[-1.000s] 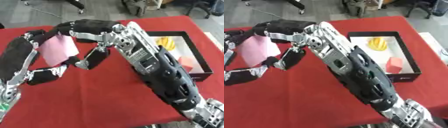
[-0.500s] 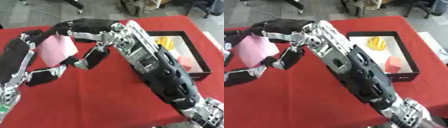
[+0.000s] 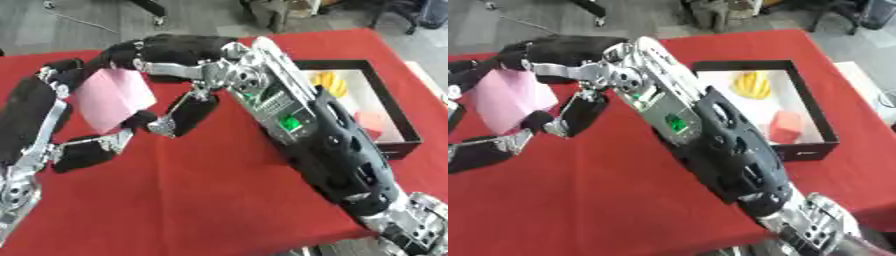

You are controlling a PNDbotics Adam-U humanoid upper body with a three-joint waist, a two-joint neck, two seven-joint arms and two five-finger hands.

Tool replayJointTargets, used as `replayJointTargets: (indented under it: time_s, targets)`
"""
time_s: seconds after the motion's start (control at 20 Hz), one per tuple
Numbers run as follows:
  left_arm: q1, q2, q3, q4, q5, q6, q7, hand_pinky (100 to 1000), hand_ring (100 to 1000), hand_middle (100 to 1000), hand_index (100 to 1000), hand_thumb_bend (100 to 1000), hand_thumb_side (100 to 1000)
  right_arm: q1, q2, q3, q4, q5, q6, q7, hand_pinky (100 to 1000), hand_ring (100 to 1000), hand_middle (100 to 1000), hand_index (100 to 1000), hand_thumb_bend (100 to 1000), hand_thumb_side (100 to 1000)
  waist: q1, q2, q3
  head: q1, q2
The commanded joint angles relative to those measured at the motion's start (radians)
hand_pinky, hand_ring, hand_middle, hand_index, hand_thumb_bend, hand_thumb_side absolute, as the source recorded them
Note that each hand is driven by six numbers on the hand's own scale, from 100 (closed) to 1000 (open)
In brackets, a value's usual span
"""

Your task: Pick up the objects with one hand, pass them to the other hand, and then place them into the box on the other side of the table.

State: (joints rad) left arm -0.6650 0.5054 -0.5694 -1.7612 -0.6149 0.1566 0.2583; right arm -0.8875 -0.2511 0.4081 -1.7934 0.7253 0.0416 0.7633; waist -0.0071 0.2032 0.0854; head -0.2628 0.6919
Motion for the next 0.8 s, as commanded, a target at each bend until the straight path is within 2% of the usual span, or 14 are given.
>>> replayJointTargets:
  time_s: [0.05, 0.3, 0.5, 0.6, 0.8]
  targets:
    - [-0.027, -0.002, -0.011, -0.051, 0.020, -0.050, 0.013, 577, 457, 462, 729, 100, 371, -0.005, -0.024, 0.005, 0.047, 0.028, 0.005, 0.002, 991, 1000, 924, 1000, 100, 100, 0.003, -0.023, 0.001, 0.002, 0.000]
    - [-0.027, 0.000, -0.020, -0.043, 0.040, -0.108, 0.005, 581, 460, 464, 743, 100, 371, -0.010, -0.023, 0.007, 0.068, 0.031, 0.004, 0.003, 988, 1000, 908, 1000, 100, 100, 0.001, -0.024, 0.001, 0.003, -0.002]
    - [-0.026, 0.000, -0.022, -0.038, 0.040, -0.127, 0.003, 582, 461, 466, 746, 100, 372, -0.010, -0.022, 0.009, 0.075, 0.029, 0.012, -0.004, 981, 1000, 875, 1000, 100, 100, 0.001, -0.025, 0.001, 0.003, -0.003]
    - [-0.024, 0.000, -0.023, -0.037, 0.042, -0.133, 0.005, 585, 466, 473, 753, 100, 371, -0.010, -0.022, 0.011, 0.077, 0.028, 0.013, -0.008, 971, 1000, 833, 919, 100, 100, 0.002, -0.024, 0.001, 0.003, -0.003]
    - [-0.023, -0.001, -0.023, -0.034, 0.031, -0.142, 0.001, 601, 482, 494, 778, 100, 328, -0.008, -0.021, 0.009, 0.081, 0.014, 0.033, -0.043, 894, 1000, 627, 724, 100, 100, 0.002, -0.024, 0.000, 0.003, -0.004]
